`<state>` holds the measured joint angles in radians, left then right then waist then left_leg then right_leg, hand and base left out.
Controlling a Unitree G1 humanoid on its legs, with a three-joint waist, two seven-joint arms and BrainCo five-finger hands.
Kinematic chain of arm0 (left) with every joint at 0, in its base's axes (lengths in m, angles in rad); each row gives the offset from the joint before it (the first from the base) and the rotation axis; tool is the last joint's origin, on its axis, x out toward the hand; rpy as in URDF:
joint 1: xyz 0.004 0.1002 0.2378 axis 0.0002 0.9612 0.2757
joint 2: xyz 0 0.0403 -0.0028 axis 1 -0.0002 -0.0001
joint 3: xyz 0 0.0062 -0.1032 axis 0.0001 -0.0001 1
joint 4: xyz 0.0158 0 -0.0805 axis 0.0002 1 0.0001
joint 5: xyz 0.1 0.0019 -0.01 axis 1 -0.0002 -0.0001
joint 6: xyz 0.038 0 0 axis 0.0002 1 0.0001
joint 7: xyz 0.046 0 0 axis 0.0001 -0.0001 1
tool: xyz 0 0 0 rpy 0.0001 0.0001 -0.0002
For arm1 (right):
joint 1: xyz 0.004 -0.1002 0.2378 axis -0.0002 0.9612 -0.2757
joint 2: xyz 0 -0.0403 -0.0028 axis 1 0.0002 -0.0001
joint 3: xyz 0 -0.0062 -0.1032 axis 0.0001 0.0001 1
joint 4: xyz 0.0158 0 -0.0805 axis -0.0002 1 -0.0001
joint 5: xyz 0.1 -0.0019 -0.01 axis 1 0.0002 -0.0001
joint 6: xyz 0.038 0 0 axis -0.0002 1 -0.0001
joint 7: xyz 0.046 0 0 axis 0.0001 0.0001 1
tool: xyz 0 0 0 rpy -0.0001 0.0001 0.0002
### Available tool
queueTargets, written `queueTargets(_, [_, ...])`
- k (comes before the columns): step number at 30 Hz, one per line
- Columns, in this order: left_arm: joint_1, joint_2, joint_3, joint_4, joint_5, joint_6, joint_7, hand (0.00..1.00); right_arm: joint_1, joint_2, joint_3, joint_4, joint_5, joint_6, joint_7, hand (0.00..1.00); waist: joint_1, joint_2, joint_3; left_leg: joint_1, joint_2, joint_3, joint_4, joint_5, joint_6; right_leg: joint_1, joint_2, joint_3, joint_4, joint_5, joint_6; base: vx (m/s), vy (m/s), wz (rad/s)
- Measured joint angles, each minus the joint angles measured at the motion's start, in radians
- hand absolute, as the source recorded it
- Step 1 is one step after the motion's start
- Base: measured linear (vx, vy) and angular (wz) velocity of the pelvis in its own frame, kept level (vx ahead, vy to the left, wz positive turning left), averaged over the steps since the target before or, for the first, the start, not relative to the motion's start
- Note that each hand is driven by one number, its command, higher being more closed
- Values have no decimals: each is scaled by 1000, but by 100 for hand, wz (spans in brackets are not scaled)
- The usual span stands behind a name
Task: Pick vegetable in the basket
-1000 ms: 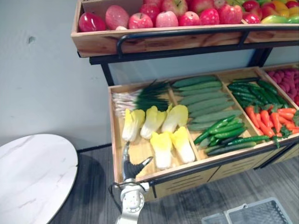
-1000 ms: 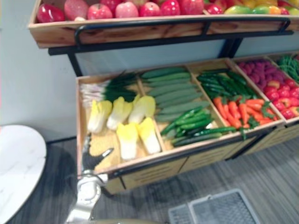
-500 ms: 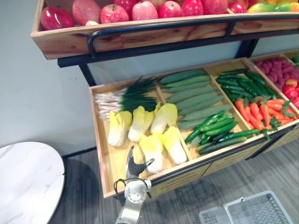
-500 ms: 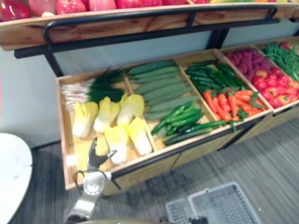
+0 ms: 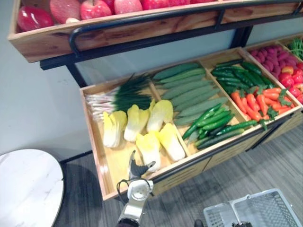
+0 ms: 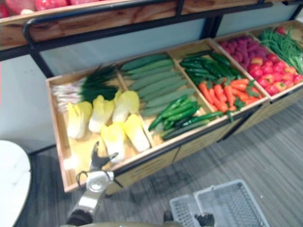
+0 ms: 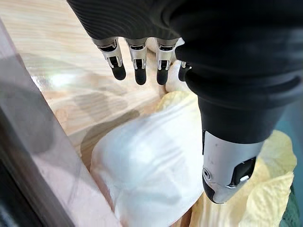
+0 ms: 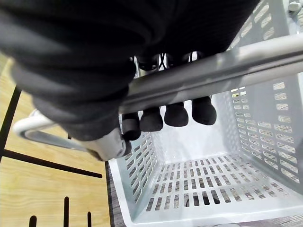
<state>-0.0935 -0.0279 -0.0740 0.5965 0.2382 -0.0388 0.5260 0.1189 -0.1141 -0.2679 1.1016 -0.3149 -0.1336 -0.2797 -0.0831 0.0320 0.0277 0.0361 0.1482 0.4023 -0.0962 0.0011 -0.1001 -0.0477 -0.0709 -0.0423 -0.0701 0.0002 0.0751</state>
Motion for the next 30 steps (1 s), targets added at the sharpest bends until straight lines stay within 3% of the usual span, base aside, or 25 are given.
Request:
queueTargets(4, [-75,-8,-1,94,-1,8,38,0,-10,-6,4,-1,1,0,0,100,-26,8,5,3,7,5,0,0,-4,-1,10,7,1,0,0,39,-38,-7])
queueTargets(16, [-214,-8,-36,313,-40,-4,109,0,-21,-28,40,-8,10,-10,-10,100,-29,22,30,23,14,35,0,-6,-17,1,19,41,3,3,-2,4,-15,-7])
queueTargets(17, [-234,-7,-27,348,-42,-4,115,100,-26,-28,40,-8,10,-11,-18,100,-28,19,35,29,14,49,0,-8,-20,0,19,50,1,6,-6,-46,-12,-18])
queueTargets(23, [-268,31,4,410,-112,-7,135,100,-31,-30,43,-9,12,-20,-31,100,-42,28,40,40,17,77,0,-13,-26,0,22,76,-19,12,-12,-38,-26,-16])
queueTargets(30, [-275,34,30,435,-121,-7,140,100,-22,-32,53,-3,11,-20,-39,100,-44,25,42,60,22,80,0,-19,-34,18,33,79,-18,12,-12,23,-25,-3])
